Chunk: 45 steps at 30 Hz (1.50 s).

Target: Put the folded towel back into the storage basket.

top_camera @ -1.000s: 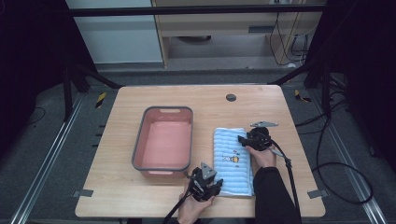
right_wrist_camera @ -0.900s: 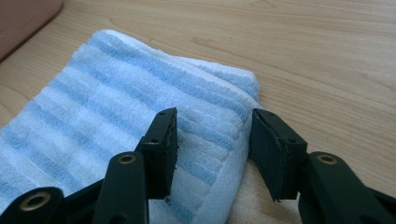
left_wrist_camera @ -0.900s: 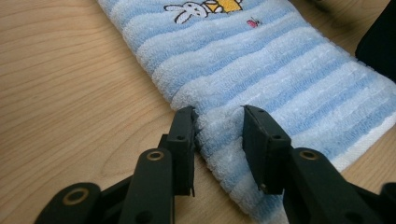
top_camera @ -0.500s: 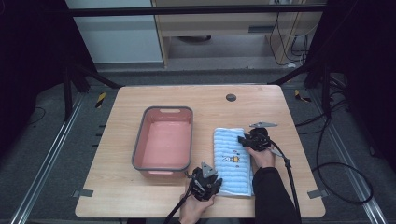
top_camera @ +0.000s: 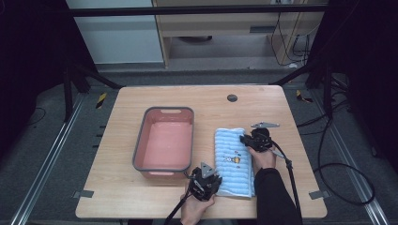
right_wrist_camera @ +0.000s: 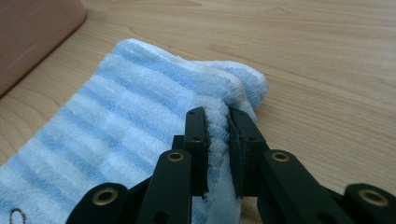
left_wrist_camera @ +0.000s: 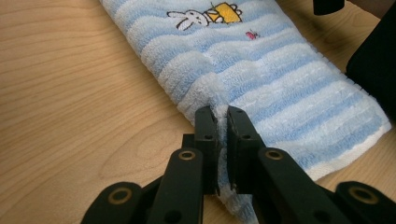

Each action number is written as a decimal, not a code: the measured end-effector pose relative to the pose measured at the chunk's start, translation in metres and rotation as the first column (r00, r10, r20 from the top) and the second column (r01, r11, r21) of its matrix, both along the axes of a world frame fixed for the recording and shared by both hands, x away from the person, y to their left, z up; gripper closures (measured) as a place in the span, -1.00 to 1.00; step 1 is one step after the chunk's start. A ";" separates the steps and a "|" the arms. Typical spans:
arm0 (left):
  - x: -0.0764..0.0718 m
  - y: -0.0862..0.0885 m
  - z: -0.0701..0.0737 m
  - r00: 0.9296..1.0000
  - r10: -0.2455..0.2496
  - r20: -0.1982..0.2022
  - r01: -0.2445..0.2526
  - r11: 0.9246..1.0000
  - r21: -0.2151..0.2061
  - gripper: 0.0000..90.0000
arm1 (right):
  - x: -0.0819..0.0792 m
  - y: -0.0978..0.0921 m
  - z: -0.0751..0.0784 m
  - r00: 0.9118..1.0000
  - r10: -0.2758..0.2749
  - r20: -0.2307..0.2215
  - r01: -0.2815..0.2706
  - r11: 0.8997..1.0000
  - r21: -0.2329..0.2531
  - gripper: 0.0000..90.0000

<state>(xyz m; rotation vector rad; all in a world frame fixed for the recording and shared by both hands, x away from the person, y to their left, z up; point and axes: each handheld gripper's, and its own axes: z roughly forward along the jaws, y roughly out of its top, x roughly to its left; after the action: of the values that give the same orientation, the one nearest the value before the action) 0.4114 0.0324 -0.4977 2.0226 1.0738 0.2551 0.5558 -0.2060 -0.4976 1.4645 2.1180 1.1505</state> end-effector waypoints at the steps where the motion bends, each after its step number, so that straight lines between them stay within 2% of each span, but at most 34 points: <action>1: 0.000 0.000 0.000 1.000 0.000 0.000 0.000 1.000 0.000 0.87 | -0.001 0.000 0.001 1.000 0.001 0.003 -0.001 1.000 0.001 0.75; 11: -0.004 0.006 0.018 0.999 -0.016 0.032 0.017 0.999 -0.035 0.87 | -0.012 -0.003 0.026 0.998 0.005 0.063 -0.007 1.000 0.018 0.76; 12: -0.005 0.007 0.024 0.999 -0.022 0.046 0.024 0.999 -0.034 0.87 | -0.014 -0.002 0.032 0.997 0.008 0.076 -0.009 1.000 0.015 0.76; 18: -0.007 0.012 0.039 0.997 -0.032 0.066 0.035 0.998 -0.047 0.87 | -0.021 0.001 0.048 0.993 0.019 0.120 -0.021 1.000 0.014 0.76; 21: -0.008 0.014 0.048 0.996 -0.037 0.082 0.042 0.998 -0.054 0.87 | -0.024 0.002 0.061 0.989 0.012 0.148 -0.015 1.000 0.023 0.76; 23: -0.008 0.016 0.054 0.995 -0.032 0.091 0.038 0.998 -0.056 0.87 | -0.025 0.003 0.063 0.989 0.008 0.151 -0.012 1.000 0.024 0.76; 24: -0.008 0.017 0.060 0.995 -0.034 0.098 0.040 0.997 -0.061 0.87 | -0.027 0.002 0.070 0.985 0.004 0.170 -0.008 1.000 0.026 0.76; 27: -0.007 0.019 0.067 0.993 -0.042 0.107 0.048 0.997 -0.058 0.87 | -0.029 0.003 0.077 0.983 -0.006 0.182 0.001 1.000 0.027 0.76; 34: -0.008 0.026 0.094 0.986 -0.048 0.160 0.057 0.997 -0.049 0.87 | -0.033 0.003 0.100 0.975 -0.019 0.222 0.010 0.999 0.043 0.76; 45: -0.009 0.035 0.115 0.979 -0.054 0.197 0.064 0.997 -0.044 0.87 | -0.032 0.017 0.131 0.964 0.005 0.267 -0.015 0.999 0.036 0.76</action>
<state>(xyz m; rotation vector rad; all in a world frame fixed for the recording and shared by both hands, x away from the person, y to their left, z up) 0.4020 0.0677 -0.3824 1.9369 0.8879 0.3841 0.5235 -0.1889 -0.3667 1.2356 1.9305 1.3164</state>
